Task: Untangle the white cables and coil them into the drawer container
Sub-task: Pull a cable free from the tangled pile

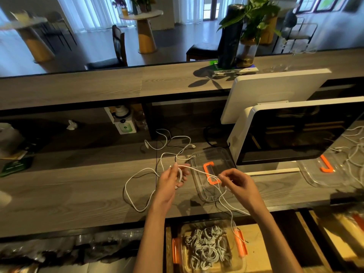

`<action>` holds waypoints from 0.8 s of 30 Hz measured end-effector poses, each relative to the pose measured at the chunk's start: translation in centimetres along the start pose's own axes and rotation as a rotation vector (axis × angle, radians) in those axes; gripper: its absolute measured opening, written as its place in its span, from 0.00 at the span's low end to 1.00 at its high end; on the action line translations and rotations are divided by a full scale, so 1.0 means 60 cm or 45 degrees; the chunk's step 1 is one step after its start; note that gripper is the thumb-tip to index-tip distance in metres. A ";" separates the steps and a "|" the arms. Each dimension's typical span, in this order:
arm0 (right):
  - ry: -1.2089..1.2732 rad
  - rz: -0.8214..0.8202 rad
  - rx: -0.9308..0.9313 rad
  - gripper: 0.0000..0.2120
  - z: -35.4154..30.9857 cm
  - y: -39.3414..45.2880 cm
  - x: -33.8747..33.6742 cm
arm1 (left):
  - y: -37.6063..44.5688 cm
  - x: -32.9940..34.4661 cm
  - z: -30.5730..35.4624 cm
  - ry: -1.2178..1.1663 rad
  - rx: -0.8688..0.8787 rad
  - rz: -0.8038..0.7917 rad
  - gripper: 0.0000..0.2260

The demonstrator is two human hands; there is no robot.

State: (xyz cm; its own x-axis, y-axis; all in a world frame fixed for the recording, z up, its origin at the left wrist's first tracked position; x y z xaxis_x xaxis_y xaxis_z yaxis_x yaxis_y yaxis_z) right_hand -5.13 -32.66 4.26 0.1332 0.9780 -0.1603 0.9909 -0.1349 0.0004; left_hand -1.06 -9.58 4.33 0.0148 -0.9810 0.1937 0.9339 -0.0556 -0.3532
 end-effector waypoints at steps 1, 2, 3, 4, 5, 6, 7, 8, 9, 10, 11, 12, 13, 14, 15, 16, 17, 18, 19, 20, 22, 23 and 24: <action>-0.013 -0.012 -0.003 0.07 0.001 -0.001 -0.004 | 0.002 -0.005 0.002 -0.071 0.022 0.063 0.18; -0.028 -0.038 0.005 0.05 0.001 -0.003 -0.005 | 0.005 -0.008 0.002 -0.164 0.030 0.111 0.18; -0.061 -0.077 0.009 0.04 0.001 -0.004 -0.004 | 0.007 -0.008 0.002 -0.270 0.026 0.149 0.18; -0.117 -0.123 0.017 0.03 0.002 -0.005 -0.002 | 0.008 -0.007 0.002 -0.366 0.017 0.179 0.18; -0.186 -0.185 0.027 0.03 0.004 -0.006 0.001 | 0.010 -0.006 0.002 -0.447 0.002 0.198 0.19; -0.264 -0.271 0.044 0.03 0.008 -0.007 0.005 | 0.011 -0.004 0.002 -0.516 -0.017 0.212 0.19; -0.343 -0.384 0.059 0.04 0.014 -0.008 0.009 | 0.012 -0.002 0.001 -0.590 -0.038 0.222 0.19; -0.412 -0.510 0.078 0.06 0.017 -0.010 0.014 | 0.013 0.001 0.000 -0.664 -0.059 0.233 0.18; -0.456 -0.630 0.102 0.07 0.017 -0.015 0.019 | 0.013 0.004 -0.002 -0.725 -0.076 0.242 0.18; -0.470 -0.728 0.122 0.08 0.013 -0.020 0.024 | 0.014 0.007 -0.003 -0.743 -0.086 0.249 0.17; -0.466 -0.797 0.127 0.08 0.007 -0.025 0.028 | 0.015 0.009 -0.005 -0.719 -0.090 0.252 0.16; -0.455 -0.836 0.119 0.08 -0.001 -0.028 0.032 | 0.015 0.011 -0.007 -0.662 -0.087 0.252 0.16; -0.441 -0.856 0.094 0.08 -0.011 -0.030 0.036 | 0.016 0.013 -0.012 -0.584 -0.079 0.245 0.15; -0.406 -0.866 0.064 0.08 -0.019 -0.031 0.039 | 0.016 0.013 -0.016 -0.487 -0.074 0.224 0.15; -0.349 -0.866 0.037 0.08 -0.026 -0.030 0.042 | 0.015 0.014 -0.019 -0.375 -0.073 0.184 0.15; -0.280 -0.843 0.017 0.08 -0.032 -0.029 0.045 | 0.013 0.014 -0.022 -0.254 -0.073 0.129 0.15; -0.203 -0.796 0.012 0.08 -0.037 -0.028 0.047 | 0.010 0.017 -0.023 -0.134 -0.081 0.061 0.15; -0.119 -0.727 0.022 0.08 -0.041 -0.026 0.047 | 0.005 0.020 -0.025 -0.026 -0.102 -0.011 0.16; -0.035 -0.649 0.031 0.08 -0.044 -0.024 0.047 | 0.000 0.025 -0.026 0.063 -0.135 -0.081 0.17; 0.030 -0.558 0.029 0.08 -0.046 -0.023 0.047 | -0.006 0.031 -0.027 0.139 -0.172 -0.146 0.19; 0.094 -0.364 -0.002 0.06 -0.047 -0.018 0.045 | -0.014 0.040 -0.028 0.223 -0.239 -0.270 0.27; 0.107 -0.275 -0.015 0.06 -0.044 -0.016 0.044 | -0.018 0.045 -0.030 0.223 -0.273 -0.345 0.30; 0.110 -0.205 -0.027 0.05 -0.042 -0.014 0.042 | -0.022 0.050 -0.031 0.218 -0.301 -0.431 0.33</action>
State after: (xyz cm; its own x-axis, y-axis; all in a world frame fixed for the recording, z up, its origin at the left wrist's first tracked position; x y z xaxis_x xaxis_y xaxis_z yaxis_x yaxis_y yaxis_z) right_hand -5.59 -29.67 6.32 -0.0268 0.9968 -0.0750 0.9996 0.0270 0.0027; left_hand -2.90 -12.80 3.67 -0.3556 -0.9157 0.1869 0.7683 -0.4003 -0.4994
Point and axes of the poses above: each hand's wrist, its own y-axis towards the middle knuckle, its own x-axis out of the palm, z = x × y, the point moved 3 cm from there along y, towards the middle knuckle, and after that the axes turned 3 degrees about z, right-handed, at the moved point
